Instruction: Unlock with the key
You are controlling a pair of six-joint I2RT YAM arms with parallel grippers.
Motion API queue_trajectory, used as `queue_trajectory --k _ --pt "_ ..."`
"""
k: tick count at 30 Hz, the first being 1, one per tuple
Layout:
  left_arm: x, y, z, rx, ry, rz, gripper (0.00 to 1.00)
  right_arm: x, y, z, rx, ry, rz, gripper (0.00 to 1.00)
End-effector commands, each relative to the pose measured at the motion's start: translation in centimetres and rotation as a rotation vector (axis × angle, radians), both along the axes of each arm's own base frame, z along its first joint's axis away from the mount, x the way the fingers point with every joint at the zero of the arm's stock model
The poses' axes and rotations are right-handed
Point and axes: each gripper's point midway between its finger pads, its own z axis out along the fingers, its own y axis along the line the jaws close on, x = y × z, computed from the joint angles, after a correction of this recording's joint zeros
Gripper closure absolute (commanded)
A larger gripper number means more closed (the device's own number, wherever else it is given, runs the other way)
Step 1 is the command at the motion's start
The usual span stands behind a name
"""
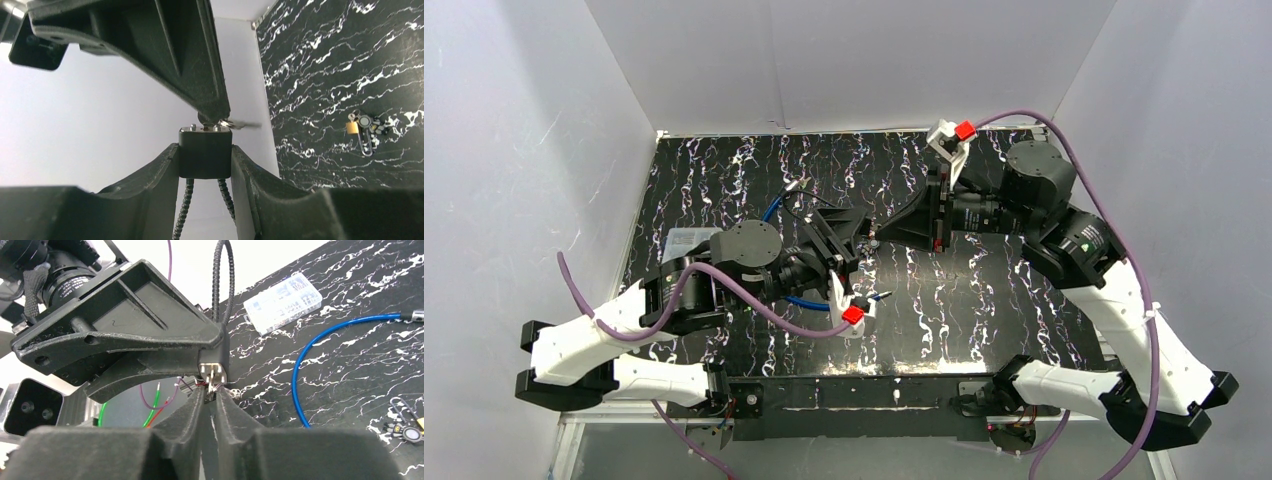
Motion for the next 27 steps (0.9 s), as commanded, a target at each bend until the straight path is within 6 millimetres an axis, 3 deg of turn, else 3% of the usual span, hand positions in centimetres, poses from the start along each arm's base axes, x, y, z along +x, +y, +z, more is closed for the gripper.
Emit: queue_trajectory --k 1,5,12,27 --pt "-1.3 -1.1 1.3 -0.036 -0.029 -0.076 1.0 -1.7 -1.6 2.7 0.082 -0.077 0.01 0.66" --pt "-1.1 -0.5 1.3 -0.034 -0.034 -0.061 1.0 -2.7 -2.9 3.4 0.085 -0.1 0.002 0.54" --pt "-1.0 -0.5 1.8 -0.042 -0.052 -0.055 1.0 -2.3 -2.8 2.5 0.051 -0.068 -0.009 0.61" --pt "-0.9 -0.8 1.9 -0.048 -0.056 -0.059 1.0 -0.3 -1.7 1.6 0.022 -0.077 -0.047 0.62"
